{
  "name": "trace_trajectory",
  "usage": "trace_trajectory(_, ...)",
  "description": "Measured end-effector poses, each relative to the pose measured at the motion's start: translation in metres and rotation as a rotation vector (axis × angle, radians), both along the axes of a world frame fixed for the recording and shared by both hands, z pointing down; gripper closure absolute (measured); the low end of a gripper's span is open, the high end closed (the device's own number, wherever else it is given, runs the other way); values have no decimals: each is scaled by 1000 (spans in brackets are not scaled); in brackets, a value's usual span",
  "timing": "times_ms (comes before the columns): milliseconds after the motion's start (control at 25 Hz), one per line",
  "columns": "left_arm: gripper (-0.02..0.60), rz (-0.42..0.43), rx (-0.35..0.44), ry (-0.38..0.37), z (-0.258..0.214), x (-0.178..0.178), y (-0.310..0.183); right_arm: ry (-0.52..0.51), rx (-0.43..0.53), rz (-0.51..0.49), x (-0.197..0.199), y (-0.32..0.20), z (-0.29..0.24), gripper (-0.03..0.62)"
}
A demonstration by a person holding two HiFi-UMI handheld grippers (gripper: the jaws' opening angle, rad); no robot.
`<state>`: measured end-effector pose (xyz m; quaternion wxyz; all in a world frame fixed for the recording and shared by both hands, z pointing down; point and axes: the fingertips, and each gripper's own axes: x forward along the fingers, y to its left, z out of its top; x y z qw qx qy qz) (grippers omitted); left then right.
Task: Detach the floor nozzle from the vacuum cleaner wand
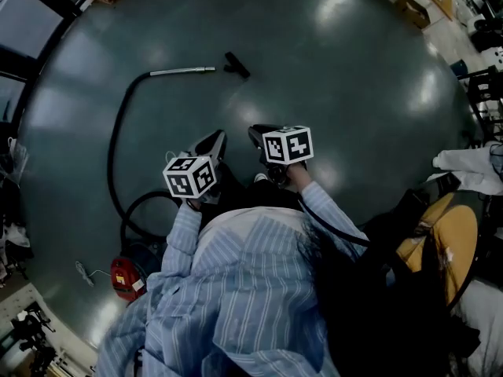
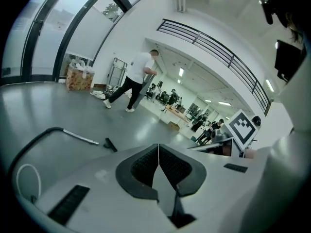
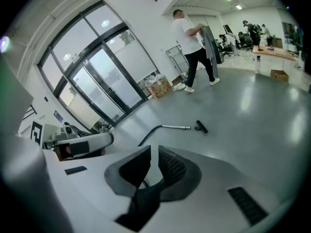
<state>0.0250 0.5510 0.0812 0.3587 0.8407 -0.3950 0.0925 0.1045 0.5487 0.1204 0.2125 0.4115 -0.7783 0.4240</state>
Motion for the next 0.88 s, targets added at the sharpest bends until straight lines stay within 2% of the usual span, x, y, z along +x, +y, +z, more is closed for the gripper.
trace_trajectory(160, 569, 9, 0, -80, 4, 23, 37, -24, -22, 7, 30, 16, 5, 540)
trace_trajectory(280, 569, -17, 0, -125, 2, 18, 48, -49, -40, -20, 27, 25, 8, 540)
trace_trajectory(600, 570, -114, -17, -96, -1, -13, 62, -66, -30, -105, -7, 45, 5, 540)
trace_trajectory(880, 570, -124, -14, -86, -5, -50, 73, -40, -18, -103, -40, 51, -1, 541)
